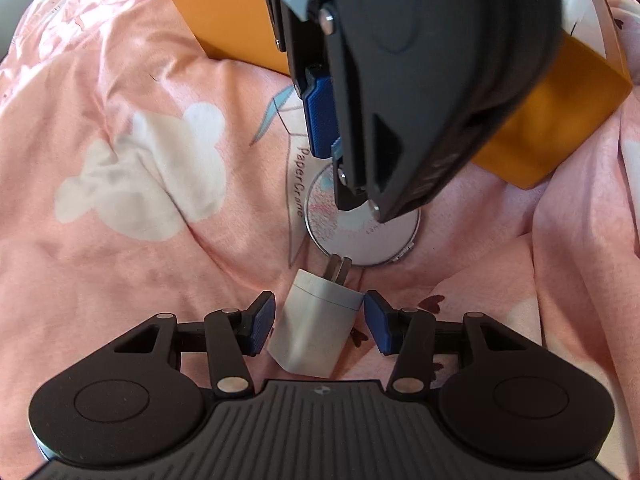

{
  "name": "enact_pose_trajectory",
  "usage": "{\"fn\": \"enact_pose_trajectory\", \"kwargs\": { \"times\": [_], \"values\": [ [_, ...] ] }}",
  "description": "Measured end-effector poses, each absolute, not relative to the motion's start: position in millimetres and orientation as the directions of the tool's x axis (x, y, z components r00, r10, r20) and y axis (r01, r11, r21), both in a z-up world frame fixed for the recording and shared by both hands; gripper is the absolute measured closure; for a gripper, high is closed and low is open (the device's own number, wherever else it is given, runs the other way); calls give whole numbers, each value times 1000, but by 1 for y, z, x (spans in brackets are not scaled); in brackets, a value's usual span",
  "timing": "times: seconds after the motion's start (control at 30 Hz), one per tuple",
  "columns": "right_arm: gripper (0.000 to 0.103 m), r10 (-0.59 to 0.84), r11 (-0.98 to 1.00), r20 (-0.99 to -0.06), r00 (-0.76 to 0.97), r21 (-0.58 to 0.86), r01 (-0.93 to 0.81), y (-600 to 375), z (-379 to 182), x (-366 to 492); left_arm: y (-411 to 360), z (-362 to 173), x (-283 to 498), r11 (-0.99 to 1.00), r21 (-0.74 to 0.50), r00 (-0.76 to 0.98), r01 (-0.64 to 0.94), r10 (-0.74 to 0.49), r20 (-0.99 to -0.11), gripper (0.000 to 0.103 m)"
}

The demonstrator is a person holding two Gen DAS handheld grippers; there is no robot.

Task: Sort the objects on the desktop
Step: 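Grasp the white charger with the left gripper while the right grasps the round mirror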

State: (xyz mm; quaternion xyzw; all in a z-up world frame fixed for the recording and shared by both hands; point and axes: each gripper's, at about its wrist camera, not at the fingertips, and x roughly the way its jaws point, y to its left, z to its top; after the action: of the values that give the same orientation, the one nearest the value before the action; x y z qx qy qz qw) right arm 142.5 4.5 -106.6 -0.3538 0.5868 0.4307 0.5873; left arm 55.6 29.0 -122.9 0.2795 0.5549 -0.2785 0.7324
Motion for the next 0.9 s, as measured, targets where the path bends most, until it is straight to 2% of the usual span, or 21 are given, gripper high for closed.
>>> {"fn": "enact_pose_trajectory", "kwargs": {
  "times": [0.1,0.27,0.47,0.53,0.63,0.9],
  "values": [
    [72,56,390,-996,-70,86,-917,8,-116,144,29,-127,52,680,106,224,725,-88,-970,46],
    [62,11,426,-995,-96,92,-900,13,-122,146,31,-130,45,664,109,216,740,-81,-973,45],
    [60,-72,466,-992,-107,61,-883,23,-133,145,29,-138,38,649,138,228,748,-56,-972,43],
    [51,-80,481,-990,-115,63,-875,27,-137,143,32,-141,39,661,120,216,741,-66,-974,42],
    [44,-91,495,-988,-123,62,-866,32,-143,140,38,-144,42,690,86,198,719,-84,-977,41],
    [44,-74,572,-981,-177,103,-814,26,-149,147,39,-150,36,696,97,201,712,-69,-977,43]
  ]
}}
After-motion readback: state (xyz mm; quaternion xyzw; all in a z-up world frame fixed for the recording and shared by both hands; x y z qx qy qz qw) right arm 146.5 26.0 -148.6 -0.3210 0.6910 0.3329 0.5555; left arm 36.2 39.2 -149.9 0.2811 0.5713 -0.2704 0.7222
